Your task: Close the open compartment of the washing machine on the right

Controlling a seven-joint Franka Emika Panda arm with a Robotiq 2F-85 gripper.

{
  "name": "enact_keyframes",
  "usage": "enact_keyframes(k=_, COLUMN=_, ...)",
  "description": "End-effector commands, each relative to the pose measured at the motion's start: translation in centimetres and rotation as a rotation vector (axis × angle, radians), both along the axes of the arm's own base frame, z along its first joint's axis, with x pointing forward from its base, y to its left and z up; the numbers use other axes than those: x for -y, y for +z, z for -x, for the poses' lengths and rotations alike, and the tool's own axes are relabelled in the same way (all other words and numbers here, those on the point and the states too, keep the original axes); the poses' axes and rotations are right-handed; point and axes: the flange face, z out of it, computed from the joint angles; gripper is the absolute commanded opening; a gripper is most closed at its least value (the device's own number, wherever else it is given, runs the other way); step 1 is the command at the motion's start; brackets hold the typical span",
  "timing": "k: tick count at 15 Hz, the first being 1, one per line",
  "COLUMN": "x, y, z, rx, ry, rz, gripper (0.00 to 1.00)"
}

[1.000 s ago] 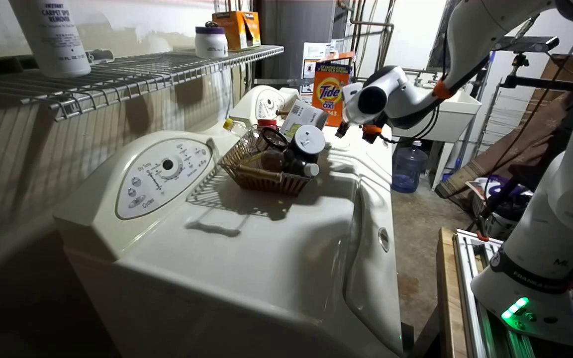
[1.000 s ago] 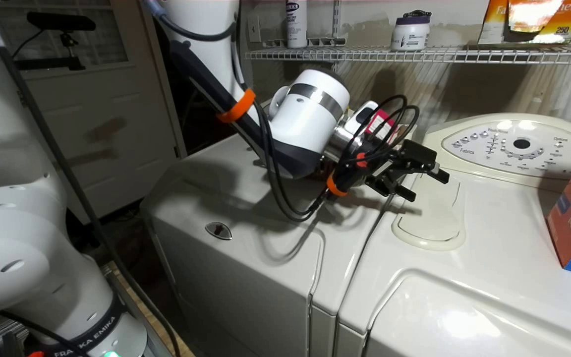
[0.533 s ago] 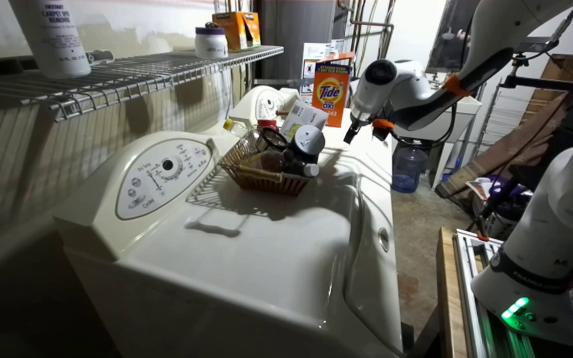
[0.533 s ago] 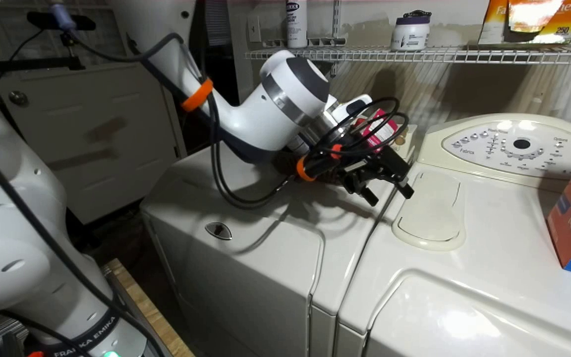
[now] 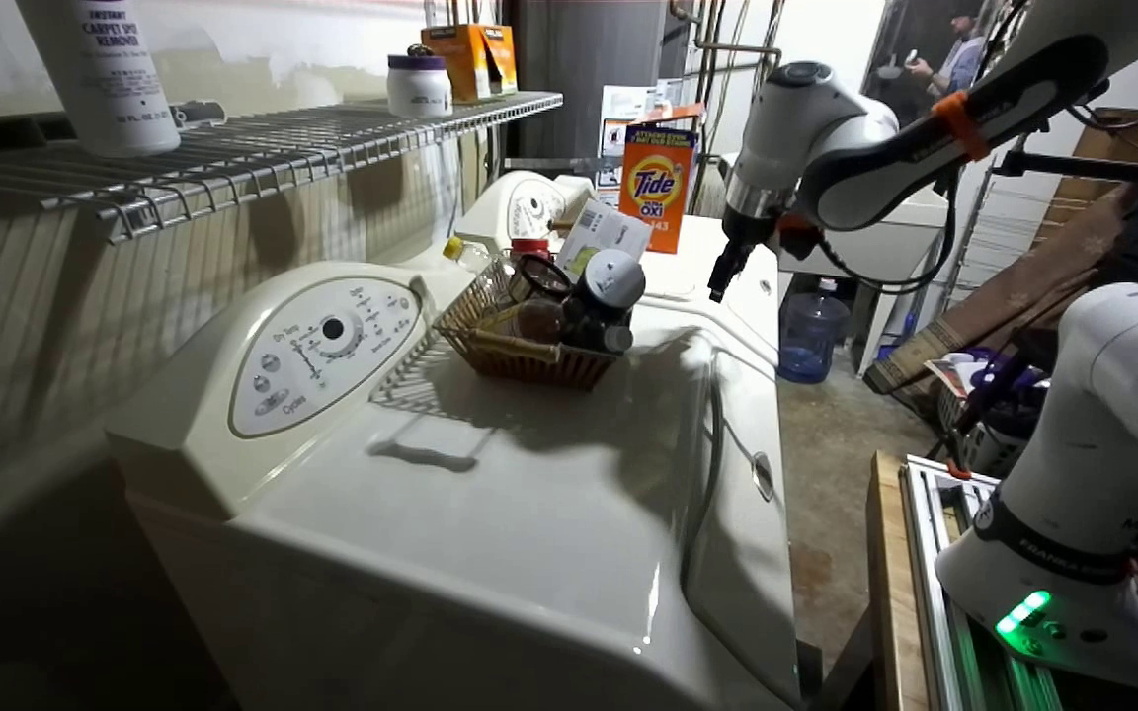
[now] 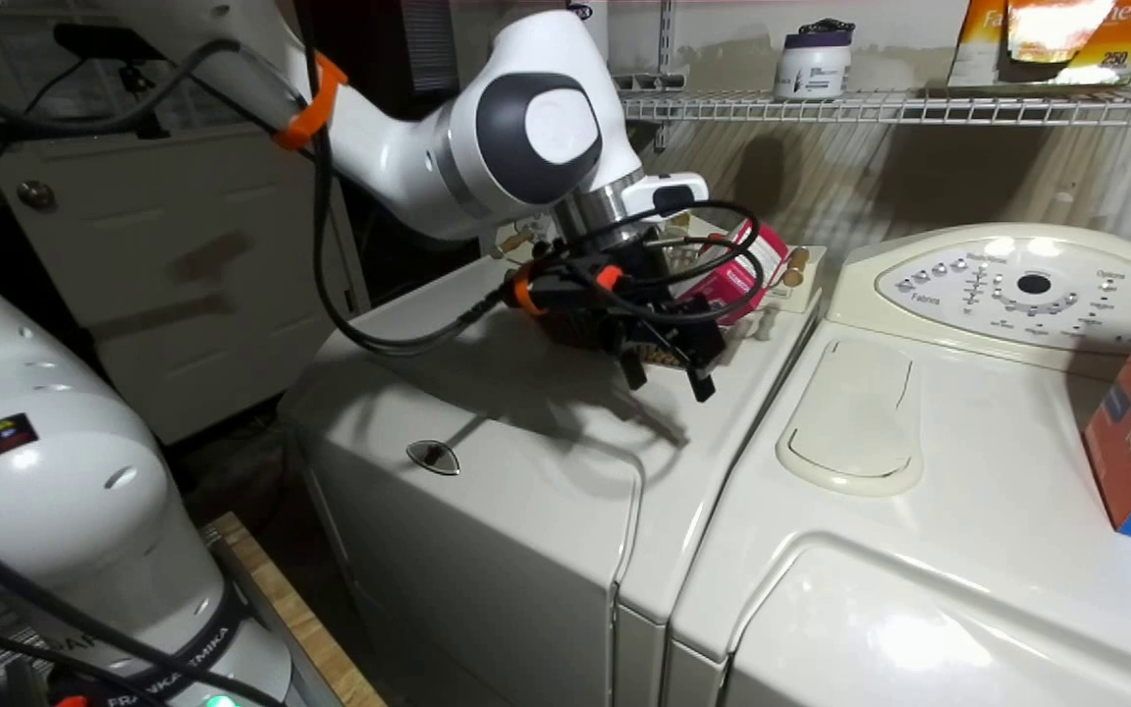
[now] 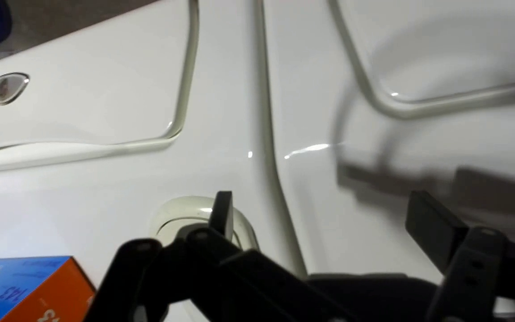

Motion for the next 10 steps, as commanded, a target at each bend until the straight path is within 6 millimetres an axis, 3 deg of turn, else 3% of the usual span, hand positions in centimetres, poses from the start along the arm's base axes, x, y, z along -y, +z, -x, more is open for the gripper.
enact_keyframes(k=1, x=-2.0, y=6.5, z=0.6, rx=-0.030, ry=0.034, rz=-0.232, gripper=1.00)
enact_keyframes(k=5, x=-4.0, y=13.5, z=0.5, rx=-0.048, ry=0.055, rz=-0.456, gripper=1.00)
enact_keyframes(k=7, x=-4.7, y=15.4, z=0.3, rx=-0.038, ry=0.072, rz=-0.537, gripper=1.00)
enact_keyframes(k=8, x=-4.2, y=13.8, z=0.6, rx=-0.028, ry=0.043, rz=-0.473, gripper=1.00)
enact_keyframes(k=10, x=-4.9, y=15.2, z=0.6, rx=-0.020, ry=0.060, rz=-0.506, gripper=1.00)
